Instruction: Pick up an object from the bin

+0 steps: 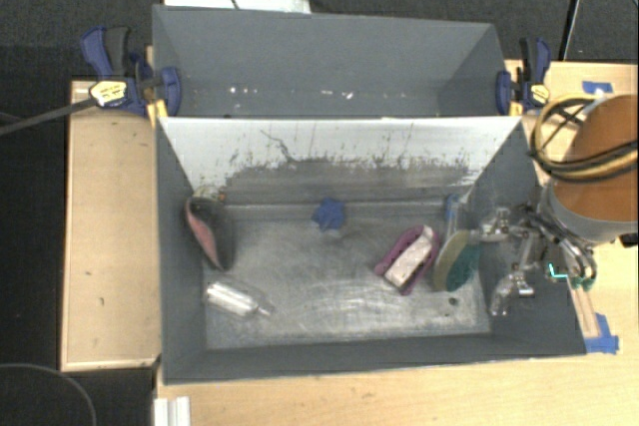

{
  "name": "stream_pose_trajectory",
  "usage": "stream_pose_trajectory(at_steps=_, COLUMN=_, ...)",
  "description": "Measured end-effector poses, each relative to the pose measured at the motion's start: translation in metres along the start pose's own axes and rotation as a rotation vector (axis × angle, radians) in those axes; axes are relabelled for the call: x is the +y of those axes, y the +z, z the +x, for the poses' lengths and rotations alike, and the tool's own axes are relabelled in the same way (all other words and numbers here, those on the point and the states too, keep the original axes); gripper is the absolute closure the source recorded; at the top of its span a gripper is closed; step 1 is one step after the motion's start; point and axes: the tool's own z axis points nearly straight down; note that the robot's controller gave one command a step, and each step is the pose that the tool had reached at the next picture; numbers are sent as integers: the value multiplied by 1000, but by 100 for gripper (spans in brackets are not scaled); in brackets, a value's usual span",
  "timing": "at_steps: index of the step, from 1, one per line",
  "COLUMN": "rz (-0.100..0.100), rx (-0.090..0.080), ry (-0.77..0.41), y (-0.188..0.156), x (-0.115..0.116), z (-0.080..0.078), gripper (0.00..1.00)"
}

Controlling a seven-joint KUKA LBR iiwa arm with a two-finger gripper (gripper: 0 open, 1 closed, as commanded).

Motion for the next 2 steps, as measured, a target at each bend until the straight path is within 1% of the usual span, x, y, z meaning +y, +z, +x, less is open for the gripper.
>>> stream_pose_trajectory(at_steps=1, rz=7, rx=-28, ry=-190, y=74, x=67, z=-41, gripper=0)
stream_pose_trajectory(at_steps=2, rz=3, rx=-10, ry=-304, y=65, x=79, z=-64, gripper=0)
